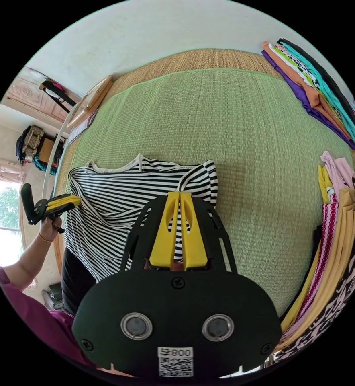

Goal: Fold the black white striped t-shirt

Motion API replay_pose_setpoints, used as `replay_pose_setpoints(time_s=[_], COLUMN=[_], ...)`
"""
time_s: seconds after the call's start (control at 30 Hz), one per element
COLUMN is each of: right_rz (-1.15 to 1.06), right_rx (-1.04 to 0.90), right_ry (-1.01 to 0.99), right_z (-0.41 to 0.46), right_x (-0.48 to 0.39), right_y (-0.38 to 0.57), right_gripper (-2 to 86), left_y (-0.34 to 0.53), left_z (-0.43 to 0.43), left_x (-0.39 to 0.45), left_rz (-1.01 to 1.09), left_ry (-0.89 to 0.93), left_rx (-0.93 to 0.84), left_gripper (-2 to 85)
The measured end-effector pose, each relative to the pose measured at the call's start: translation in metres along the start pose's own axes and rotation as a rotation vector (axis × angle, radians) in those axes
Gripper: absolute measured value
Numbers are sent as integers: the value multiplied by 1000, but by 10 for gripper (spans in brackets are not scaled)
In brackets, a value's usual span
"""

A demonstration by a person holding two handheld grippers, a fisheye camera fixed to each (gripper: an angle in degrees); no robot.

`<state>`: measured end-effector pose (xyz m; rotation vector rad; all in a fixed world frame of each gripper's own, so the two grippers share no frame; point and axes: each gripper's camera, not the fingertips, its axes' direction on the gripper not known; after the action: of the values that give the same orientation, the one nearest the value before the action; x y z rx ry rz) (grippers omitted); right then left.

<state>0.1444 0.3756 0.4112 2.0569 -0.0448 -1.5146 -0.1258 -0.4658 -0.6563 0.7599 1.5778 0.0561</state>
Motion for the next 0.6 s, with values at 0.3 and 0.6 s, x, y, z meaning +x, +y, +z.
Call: replay_pose_setpoints(time_s=[0.3,0.6], right_rz=[5,-27], right_rx=[88,101], right_ry=[-18,-41], right_z=[-29,-36], right_x=[11,22], right_y=[8,6], right_gripper=[0,12], left_y=[-7,-28], left_z=[-36,-44], left_x=[-13,-29], left_rz=[-42,-52], left_ry=[18,0], left_rx=[100,109], left_gripper=[3,3])
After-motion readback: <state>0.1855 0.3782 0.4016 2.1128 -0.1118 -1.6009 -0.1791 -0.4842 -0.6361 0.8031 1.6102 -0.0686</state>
